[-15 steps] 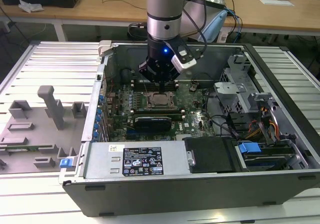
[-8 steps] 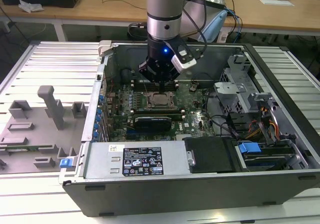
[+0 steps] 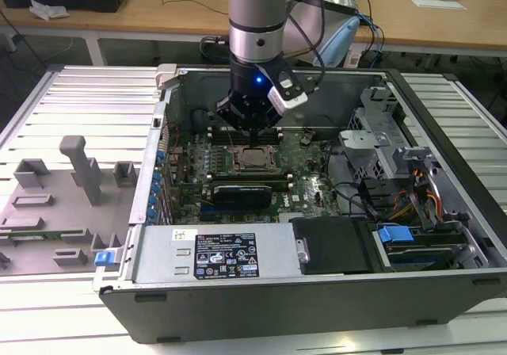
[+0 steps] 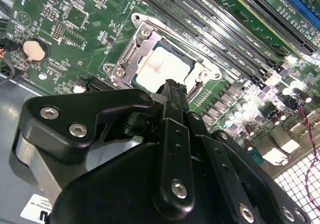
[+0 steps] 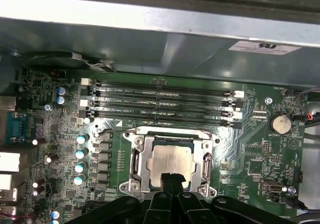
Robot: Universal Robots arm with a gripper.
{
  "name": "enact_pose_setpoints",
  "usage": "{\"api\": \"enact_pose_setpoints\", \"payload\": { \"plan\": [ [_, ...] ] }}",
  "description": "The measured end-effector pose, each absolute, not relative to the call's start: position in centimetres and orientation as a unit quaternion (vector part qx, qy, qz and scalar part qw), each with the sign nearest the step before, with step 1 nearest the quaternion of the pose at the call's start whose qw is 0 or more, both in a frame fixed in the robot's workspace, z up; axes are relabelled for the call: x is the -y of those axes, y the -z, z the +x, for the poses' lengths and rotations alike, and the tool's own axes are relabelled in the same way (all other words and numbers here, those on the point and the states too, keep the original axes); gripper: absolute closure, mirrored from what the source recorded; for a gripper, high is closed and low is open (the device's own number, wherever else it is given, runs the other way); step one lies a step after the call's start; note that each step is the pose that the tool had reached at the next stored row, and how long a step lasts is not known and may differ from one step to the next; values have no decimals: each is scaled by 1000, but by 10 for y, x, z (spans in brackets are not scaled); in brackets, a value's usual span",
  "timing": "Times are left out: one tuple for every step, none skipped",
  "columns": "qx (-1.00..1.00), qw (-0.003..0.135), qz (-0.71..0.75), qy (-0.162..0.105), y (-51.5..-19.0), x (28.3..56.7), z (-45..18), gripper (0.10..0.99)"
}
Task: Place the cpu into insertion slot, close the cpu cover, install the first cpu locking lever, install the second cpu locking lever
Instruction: 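Install the first cpu locking lever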
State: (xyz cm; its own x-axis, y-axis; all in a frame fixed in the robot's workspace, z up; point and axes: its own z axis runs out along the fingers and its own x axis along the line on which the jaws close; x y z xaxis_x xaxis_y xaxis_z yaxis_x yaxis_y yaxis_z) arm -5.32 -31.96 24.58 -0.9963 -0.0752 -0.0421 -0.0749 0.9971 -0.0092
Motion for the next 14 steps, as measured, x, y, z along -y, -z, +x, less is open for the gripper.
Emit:
{"api": "enact_pose_setpoints", "payload": {
  "plan": [
    [-999,21,-38,4,-246,319,-54,980],
    [-999,21,-38,4,-246,319,-55,980],
    [-999,21,-38,4,-246,319,-56,980],
    [-999,21,-38,4,-246,319,-57,980],
    [-999,21,-38,4,-246,319,-57,980],
    [-999,21,-38,4,-246,318,-58,980],
    [-999,21,-38,4,-246,318,-60,980],
    [-999,21,-38,4,-246,318,-60,980],
    [-999,21,-38,4,-246,318,-61,980],
    [-999,21,-38,4,-246,317,-62,980],
    [-999,21,-38,4,-246,317,-63,980],
    [-999,21,-38,4,-246,317,-64,980],
    [-999,21,-38,4,-246,316,-65,980],
    [-999,21,-38,4,-246,316,-67,980]
  ]
}}
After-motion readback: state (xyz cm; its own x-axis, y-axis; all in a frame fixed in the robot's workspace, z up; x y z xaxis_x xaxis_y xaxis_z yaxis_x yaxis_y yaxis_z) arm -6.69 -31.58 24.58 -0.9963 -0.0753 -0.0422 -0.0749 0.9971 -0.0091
